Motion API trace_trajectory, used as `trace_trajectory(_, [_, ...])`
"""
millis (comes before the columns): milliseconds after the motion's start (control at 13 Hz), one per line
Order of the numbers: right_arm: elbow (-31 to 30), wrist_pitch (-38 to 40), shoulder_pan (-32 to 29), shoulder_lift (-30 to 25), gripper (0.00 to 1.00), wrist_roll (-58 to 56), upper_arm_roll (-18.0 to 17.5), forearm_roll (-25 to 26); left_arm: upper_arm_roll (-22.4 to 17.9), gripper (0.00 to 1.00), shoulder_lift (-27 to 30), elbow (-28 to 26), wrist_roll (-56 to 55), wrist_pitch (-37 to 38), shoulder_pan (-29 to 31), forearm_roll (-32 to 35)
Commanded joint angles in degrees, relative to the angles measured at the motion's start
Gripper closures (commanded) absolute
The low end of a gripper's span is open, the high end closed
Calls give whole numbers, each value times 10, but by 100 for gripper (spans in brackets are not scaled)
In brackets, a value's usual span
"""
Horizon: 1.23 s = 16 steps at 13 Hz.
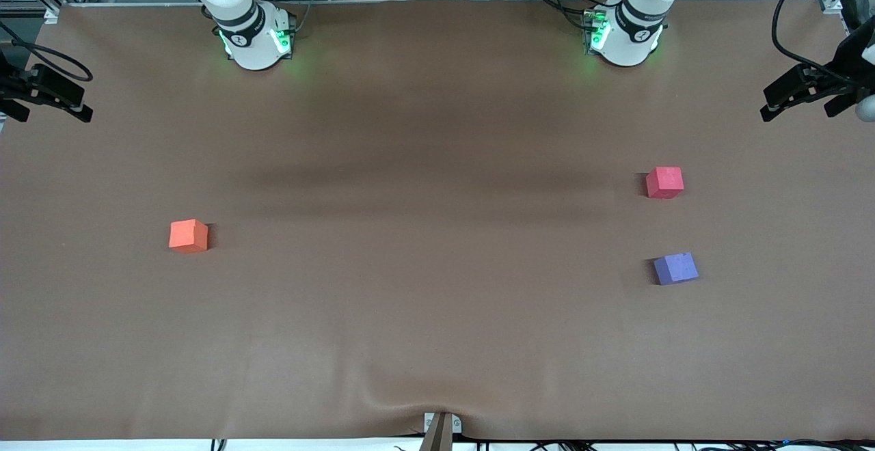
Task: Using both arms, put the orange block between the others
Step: 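Lower the open right gripper around the orange cube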
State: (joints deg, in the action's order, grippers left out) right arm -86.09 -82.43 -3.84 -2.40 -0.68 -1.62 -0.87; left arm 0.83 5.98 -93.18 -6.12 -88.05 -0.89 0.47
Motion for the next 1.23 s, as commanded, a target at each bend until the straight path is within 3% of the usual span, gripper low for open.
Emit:
trace_trajectory(0, [1,1,-13,3,0,-1,-11,7,2,0,-4,14,-16,13,-1,-3])
trace_trajectory(230, [-1,0,-13,6,0,-2,-11,7,2,0,-5,14,-14,13,-1,-2])
trace_trajectory(614, [-19,-7,-14,57,0,-2,-10,8,2,0,-9,15,-13,17,1,-4])
trace_trajectory(920, [-118,-85,-27,63,0,-45,-10,9,2,0,-19,23,-6,17,-3,-1])
trace_trajectory(1150, [-138,-164,-38,113,0,-87,-10,10,2,0,-21,25,-6,17,-1,-1])
